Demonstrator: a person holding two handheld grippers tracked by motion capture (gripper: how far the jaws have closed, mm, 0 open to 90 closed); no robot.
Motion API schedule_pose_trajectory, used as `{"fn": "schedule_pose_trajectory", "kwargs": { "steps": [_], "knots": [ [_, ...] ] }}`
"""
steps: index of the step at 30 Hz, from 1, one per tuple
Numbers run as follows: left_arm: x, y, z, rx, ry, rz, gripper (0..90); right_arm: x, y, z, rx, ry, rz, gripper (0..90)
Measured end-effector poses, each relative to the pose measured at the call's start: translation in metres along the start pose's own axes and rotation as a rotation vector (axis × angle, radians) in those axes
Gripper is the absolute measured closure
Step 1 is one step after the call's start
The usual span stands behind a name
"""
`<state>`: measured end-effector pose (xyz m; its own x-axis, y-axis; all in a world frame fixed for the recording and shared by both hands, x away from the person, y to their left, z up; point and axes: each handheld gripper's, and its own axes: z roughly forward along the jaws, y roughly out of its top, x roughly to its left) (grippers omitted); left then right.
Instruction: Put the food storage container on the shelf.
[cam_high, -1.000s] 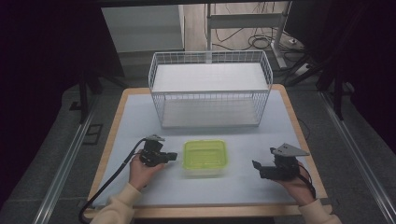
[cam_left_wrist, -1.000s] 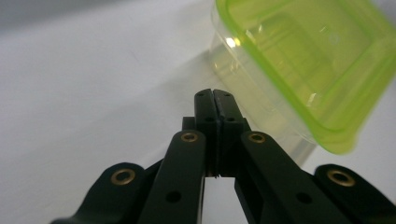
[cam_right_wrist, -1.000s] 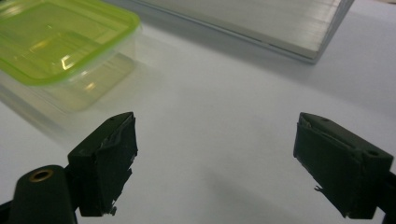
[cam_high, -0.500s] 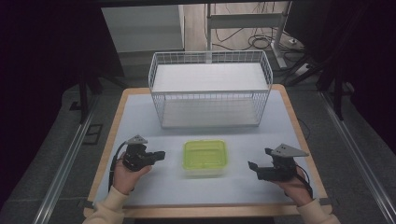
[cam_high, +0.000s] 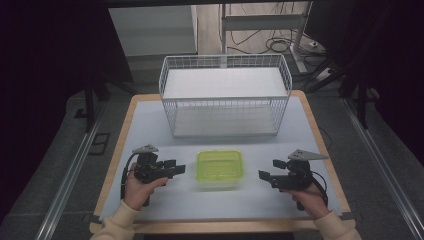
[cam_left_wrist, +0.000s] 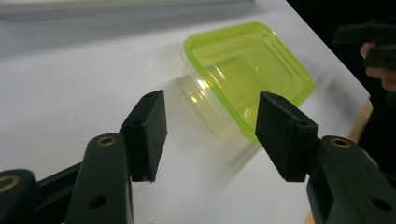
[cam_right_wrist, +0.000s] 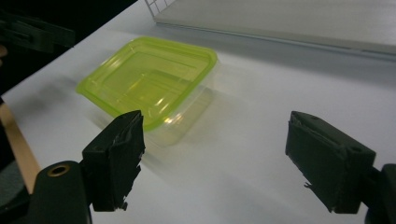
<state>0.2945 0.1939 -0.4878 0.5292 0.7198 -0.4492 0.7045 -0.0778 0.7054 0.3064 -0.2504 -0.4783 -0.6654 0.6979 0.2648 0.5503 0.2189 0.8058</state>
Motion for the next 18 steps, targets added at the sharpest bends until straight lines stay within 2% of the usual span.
{"fn": "schedule_pose_trajectory", "kwargs": {
  "steps": [1,3,4,5,7,12,18],
  "knots": [
    [0.000,0.002,0.001,-0.007,-0.011,-0.014,42.5,0.001,0.004,0.003,0.012,0.013,0.023,20.4],
    [0.000,0.004,0.001,-0.013,-0.024,-0.027,41.9,0.003,0.009,0.007,0.020,0.019,0.033,22.6],
    [0.000,0.005,0.003,-0.013,-0.039,-0.046,41.9,0.003,0.009,0.007,0.020,0.019,0.033,22.6],
    [-0.001,0.007,0.008,0.000,-0.058,-0.060,41.4,0.004,0.015,0.012,0.028,0.042,0.041,25.9],
    [-0.002,0.009,0.015,0.018,-0.070,-0.064,41.4,0.008,0.020,0.019,0.047,0.055,0.050,27.1],
    [-0.003,0.012,0.027,0.033,-0.078,-0.077,43.1,0.012,0.030,0.036,0.079,0.071,0.060,29.1],
    [-0.001,0.018,0.039,0.047,-0.076,-0.091,44.5,0.004,0.039,0.059,0.094,0.072,0.123,32.2]
  ]
}}
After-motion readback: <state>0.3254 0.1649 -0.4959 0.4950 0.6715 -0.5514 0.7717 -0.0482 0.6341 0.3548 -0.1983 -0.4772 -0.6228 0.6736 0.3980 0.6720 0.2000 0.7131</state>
